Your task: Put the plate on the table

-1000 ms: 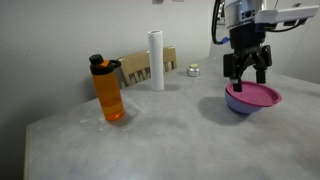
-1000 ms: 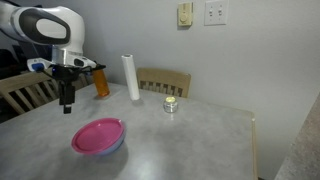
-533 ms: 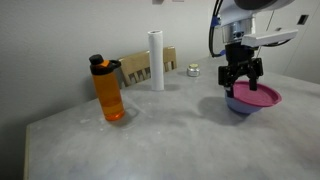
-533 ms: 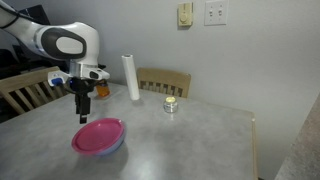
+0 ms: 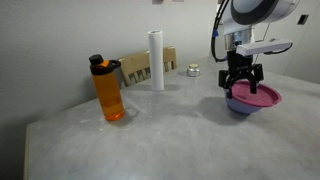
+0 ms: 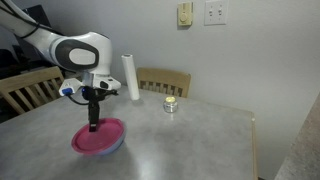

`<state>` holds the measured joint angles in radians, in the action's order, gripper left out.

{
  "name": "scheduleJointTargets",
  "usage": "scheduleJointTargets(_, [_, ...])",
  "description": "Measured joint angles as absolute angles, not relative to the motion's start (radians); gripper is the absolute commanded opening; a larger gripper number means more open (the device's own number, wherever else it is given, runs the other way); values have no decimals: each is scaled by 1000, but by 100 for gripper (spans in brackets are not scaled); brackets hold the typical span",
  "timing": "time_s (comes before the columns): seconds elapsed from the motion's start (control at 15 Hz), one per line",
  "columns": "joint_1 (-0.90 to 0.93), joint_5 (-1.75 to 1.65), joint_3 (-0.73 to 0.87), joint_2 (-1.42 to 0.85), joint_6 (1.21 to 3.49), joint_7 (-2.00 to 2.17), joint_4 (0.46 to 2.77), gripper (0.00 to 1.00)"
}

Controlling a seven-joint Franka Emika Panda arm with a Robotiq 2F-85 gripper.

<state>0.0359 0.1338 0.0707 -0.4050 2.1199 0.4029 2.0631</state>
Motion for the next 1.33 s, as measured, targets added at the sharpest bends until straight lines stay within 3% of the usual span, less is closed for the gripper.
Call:
scheduleJointTargets(0.73, [44,136,66,-498,2115,466,1944,100])
scheduleJointTargets(0.8, [45,136,66,-515,2114,467,1927,75])
scheduleJointTargets(0.87, [46,136,66,-529,2112,468,1911,74])
scheduleJointTargets(1.33, [47,135,68,-559,2072,472,1836,25])
